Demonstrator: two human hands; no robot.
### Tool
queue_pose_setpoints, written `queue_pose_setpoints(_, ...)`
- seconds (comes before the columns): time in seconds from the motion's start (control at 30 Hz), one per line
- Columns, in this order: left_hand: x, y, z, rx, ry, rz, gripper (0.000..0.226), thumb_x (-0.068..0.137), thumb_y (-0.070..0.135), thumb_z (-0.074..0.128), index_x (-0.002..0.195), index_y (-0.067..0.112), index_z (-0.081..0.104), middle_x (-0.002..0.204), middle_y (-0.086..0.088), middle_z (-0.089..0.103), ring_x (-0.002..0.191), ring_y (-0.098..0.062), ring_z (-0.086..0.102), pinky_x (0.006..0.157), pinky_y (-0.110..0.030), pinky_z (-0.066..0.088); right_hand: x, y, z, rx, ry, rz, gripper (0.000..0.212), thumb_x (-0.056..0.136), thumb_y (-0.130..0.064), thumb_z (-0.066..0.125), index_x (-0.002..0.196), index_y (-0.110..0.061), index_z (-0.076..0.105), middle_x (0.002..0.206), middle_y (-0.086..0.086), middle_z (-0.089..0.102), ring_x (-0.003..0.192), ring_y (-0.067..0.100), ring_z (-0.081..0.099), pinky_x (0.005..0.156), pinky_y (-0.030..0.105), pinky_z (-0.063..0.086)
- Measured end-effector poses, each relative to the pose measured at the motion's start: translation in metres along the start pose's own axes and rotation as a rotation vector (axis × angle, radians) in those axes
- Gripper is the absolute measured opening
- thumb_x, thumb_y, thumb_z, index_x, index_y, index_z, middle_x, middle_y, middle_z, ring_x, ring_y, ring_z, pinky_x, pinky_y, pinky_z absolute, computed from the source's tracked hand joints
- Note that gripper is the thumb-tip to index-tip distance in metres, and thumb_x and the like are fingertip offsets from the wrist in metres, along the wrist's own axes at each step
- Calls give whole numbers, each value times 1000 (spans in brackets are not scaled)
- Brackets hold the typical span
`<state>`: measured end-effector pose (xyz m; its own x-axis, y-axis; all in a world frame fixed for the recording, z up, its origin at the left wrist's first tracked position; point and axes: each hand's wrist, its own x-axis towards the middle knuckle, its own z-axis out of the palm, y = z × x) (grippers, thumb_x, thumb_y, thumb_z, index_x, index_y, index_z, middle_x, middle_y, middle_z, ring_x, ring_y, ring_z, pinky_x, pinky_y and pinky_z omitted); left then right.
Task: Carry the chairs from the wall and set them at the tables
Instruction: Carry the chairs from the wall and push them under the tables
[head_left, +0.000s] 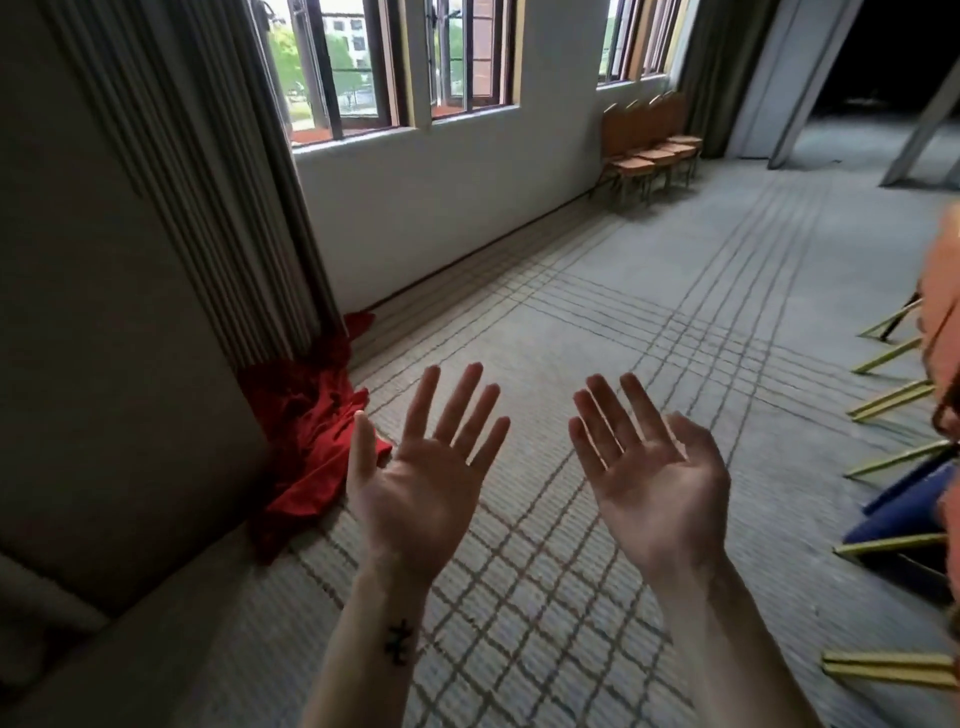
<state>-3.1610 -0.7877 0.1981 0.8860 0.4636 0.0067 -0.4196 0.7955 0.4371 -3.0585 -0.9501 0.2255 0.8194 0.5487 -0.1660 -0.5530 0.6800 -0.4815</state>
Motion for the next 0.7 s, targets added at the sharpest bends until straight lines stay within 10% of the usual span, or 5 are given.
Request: queue_pose_setpoints(0.7, 532, -106, 35, -37, -184, -200, 75, 102, 66, 35, 158, 17, 39, 166, -19, 31, 153, -41, 28, 127, -56, 9, 492, -174, -16, 167, 98, -162, 48, 103, -30, 37, 145, -12, 54, 138, 18, 64, 127, 33, 63, 112, 46, 41)
